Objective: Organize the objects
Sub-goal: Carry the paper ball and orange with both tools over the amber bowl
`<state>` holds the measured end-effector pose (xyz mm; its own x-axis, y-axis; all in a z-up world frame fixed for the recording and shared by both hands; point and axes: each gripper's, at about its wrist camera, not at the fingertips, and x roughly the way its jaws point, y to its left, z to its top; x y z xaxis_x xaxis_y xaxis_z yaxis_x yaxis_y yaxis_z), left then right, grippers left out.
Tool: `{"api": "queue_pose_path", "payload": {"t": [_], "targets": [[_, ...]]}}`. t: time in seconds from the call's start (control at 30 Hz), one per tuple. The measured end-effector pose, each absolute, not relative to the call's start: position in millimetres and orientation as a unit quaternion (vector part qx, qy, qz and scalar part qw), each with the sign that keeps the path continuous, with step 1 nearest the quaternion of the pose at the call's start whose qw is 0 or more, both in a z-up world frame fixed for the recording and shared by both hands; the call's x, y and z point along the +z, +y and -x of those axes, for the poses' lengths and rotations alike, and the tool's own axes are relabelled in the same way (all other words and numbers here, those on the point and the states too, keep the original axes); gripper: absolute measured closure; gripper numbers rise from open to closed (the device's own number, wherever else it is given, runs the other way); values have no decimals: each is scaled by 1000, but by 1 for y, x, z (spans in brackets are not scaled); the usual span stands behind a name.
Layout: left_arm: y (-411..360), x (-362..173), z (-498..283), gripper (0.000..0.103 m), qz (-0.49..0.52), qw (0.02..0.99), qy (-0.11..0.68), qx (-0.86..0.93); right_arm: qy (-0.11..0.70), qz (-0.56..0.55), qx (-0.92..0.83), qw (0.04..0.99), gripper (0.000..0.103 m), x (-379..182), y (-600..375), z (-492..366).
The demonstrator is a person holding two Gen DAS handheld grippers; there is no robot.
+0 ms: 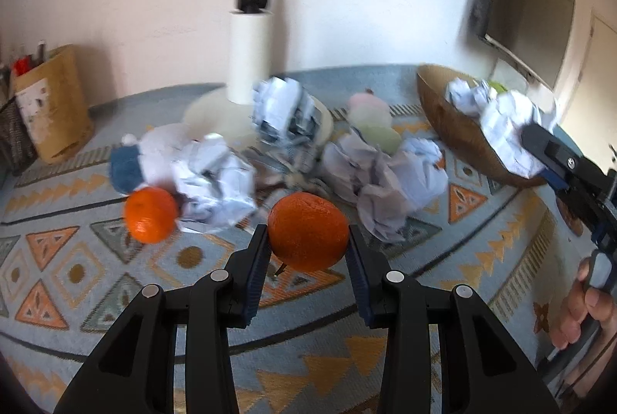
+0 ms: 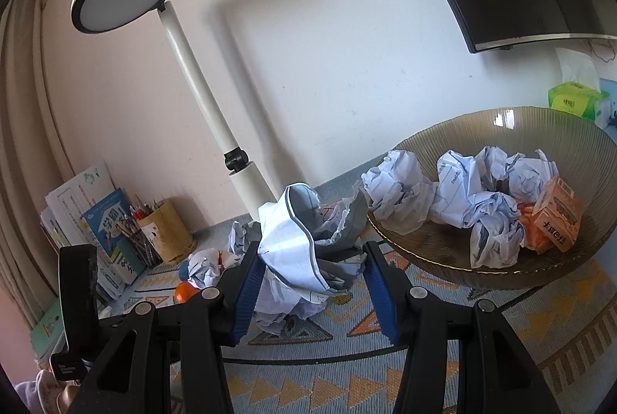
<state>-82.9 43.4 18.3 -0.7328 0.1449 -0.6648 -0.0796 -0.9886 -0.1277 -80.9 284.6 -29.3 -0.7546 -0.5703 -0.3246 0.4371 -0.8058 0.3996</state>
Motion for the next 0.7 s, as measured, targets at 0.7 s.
{"api": "queue_pose_path", "payload": {"t": [0.7], "targets": [[172, 127, 166, 67, 288, 134, 3, 948, -147, -198, -946, 211, 53, 91, 392, 165]]}}
